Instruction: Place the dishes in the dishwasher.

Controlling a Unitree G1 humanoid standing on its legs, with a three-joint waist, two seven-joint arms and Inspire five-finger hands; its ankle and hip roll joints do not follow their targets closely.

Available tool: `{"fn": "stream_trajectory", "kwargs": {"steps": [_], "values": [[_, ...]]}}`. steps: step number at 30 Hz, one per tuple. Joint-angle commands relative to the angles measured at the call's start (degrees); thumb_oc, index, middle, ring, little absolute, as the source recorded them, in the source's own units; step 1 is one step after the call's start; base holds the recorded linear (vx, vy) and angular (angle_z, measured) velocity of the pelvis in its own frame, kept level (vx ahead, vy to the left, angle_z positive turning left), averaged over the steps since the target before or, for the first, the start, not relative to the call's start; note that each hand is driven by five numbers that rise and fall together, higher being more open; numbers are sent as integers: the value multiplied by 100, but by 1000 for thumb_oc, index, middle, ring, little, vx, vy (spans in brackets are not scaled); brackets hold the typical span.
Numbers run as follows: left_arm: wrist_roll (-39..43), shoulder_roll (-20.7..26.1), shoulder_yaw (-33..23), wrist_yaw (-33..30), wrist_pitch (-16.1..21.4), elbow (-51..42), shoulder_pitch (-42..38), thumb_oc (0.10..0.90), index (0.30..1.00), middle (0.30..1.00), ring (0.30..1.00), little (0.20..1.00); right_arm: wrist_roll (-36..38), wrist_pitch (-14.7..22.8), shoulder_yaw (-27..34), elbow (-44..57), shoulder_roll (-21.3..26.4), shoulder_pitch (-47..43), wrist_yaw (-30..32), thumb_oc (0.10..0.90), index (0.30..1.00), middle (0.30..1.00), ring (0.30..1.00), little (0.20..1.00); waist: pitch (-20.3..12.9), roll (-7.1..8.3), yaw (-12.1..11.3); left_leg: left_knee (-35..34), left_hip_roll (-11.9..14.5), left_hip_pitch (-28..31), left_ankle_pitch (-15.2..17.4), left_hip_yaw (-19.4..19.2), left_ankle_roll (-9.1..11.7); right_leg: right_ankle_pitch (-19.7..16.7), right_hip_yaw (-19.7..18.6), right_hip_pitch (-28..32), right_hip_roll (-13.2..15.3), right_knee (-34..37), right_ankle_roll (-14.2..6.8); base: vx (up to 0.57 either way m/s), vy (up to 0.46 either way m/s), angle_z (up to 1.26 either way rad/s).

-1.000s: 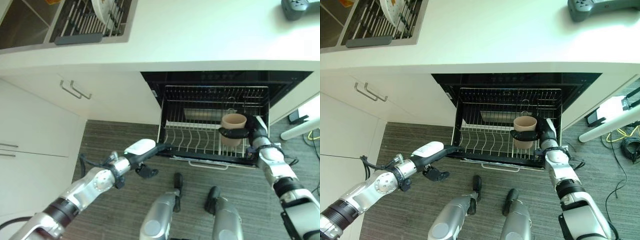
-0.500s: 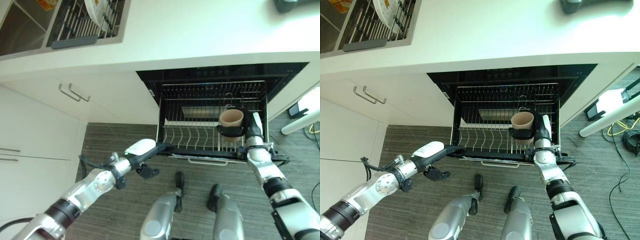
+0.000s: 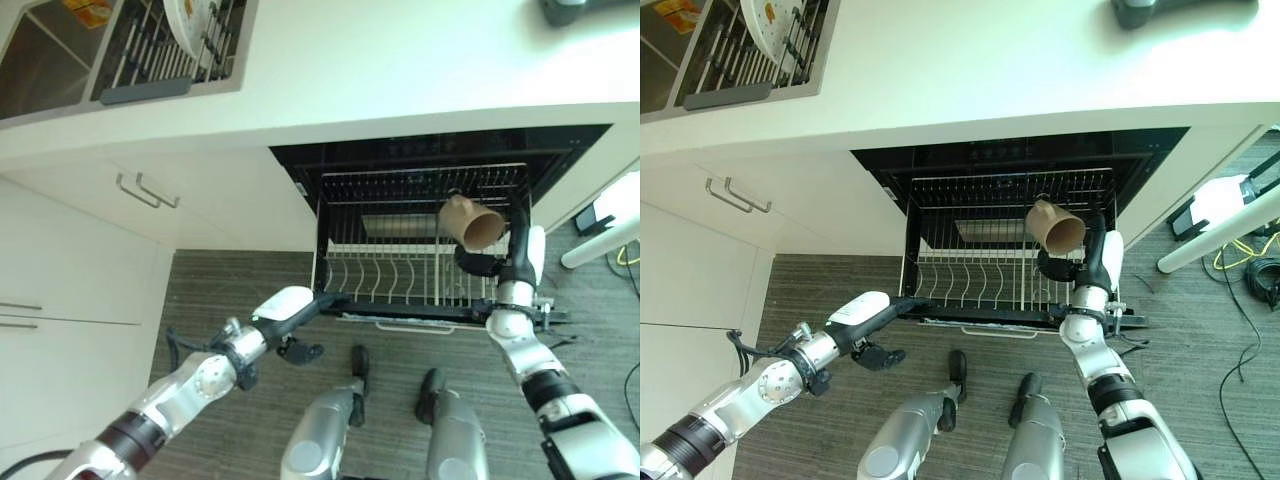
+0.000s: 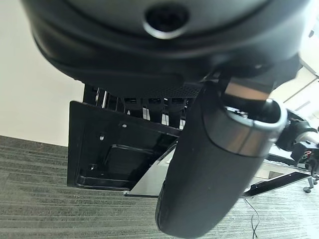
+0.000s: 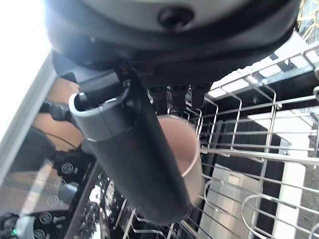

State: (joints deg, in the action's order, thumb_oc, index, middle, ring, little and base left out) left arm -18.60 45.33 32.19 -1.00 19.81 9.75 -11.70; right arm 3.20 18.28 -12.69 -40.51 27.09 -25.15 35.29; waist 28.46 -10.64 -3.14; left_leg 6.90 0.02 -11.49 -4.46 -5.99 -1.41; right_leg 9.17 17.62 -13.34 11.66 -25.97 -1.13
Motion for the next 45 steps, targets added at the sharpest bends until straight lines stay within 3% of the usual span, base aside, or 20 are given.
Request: {"fn": "stream_trajectory", "kwargs": {"steps": [1, 8, 17, 24, 33, 35, 37, 39, 43, 45], "values": [[-85, -305, -317, -398, 208, -472, 158, 800, 900, 900, 900, 900, -93, 393, 157, 75, 237, 557, 258, 800, 900, 900, 900, 900, -450, -19, 139, 1029, 329, -27, 1646, -223, 164, 102, -384, 442, 22, 879, -456, 33, 19, -4], [-221, -514, -532, -374, 342, -366, 637, 800, 900, 900, 900, 900, -121, 502, 238, 250, 94, 1112, -59, 800, 900, 900, 900, 900, -743, -73, 234, 1029, 347, 266, 1713, -305, 172, 216, -347, 735, 62, 879, -436, 58, 26, -6], [-349, -669, -765, -331, 578, -208, 1075, 800, 900, 900, 900, 900, 29, 686, 291, 441, 18, 1505, -364, 800, 900, 900, 900, 900, -1053, -26, 277, 1029, 384, 488, 1780, -328, 194, 360, -322, 973, 54, 879, -419, 43, -4, -3], [-408, -777, -953, -473, 687, 10, 1225, 800, 900, 900, 900, 900, 472, 1370, 365, 886, -163, 1798, -478, 800, 900, 900, 900, 900, -1243, 137, 298, 1029, 430, 617, 1824, -314, 199, 447, -319, 1104, -9, 879, -394, -5, -41, -1], [-353, -805, -1356, -699, 671, 152, 1408, 800, 900, 900, 900, 900, 1085, 2260, 675, 2162, -272, 2219, -818, 800, 900, 900, 900, 900, -1429, 451, 346, 1029, 521, 829, 1941, -353, 205, 584, -307, 1280, -96, 879, -382, -24, -77, -11], [-101, -931, -1703, -1146, 597, 185, 1508, 800, 900, 900, 900, 900, 1205, 2564, 846, 2840, -329, 2408, -998, 800, 900, 900, 900, 900, -1511, 563, 328, 1029, 550, 878, 1976, -345, 197, 635, -277, 1325, -142, 879, -350, -21, -151, -6], [151, -1078, -2124, -1544, 612, 133, 1599, 800, 900, 900, 900, 900, 1454, 2641, 974, 3333, -323, 2522, -1324, 800, 900, 900, 900, 900, -1578, 659, 295, 1029, 574, 896, 1990, -313, 205, 688, -261, 1351, -197, 879, -310, -10, -155, -2], [599, -1184, -2370, -1604, 609, 88, 1634, 800, 900, 900, 900, 900, 1475, 2505, 1054, 3533, -279, 2563, -1697, 800, 900, 900, 900, 900, -1606, 707, 283, 1029, 585, 908, 1998, -274, 215, 717, -266, 1365, -242, 879, -280, 3, -95, -2], [2382, -1746, -3047, -1376, 578, 30, 1853, 800, 900, 900, 900, 900, 1782, 2394, 1135, 3919, -256, 2616, -2325, 800, 900, 900, 900, 900, -1664, 827, 166, 1029, 606, 896, 1967, -202, 237, 743, -224, 1391, -299, 879, -227, 8, -40, 0], [2417, -1904, -3212, -1571, 412, 49, 1950, 800, 900, 900, 900, 900, 1773, 2347, 1203, 4061, -261, 2663, -2379, 800, 900, 900, 900, 900, -1684, 882, 143, 1029, 616, 896, 1968, -203, 239, 742, -198, 1398, -308, 879, -218, 0, 0, 0]]}}
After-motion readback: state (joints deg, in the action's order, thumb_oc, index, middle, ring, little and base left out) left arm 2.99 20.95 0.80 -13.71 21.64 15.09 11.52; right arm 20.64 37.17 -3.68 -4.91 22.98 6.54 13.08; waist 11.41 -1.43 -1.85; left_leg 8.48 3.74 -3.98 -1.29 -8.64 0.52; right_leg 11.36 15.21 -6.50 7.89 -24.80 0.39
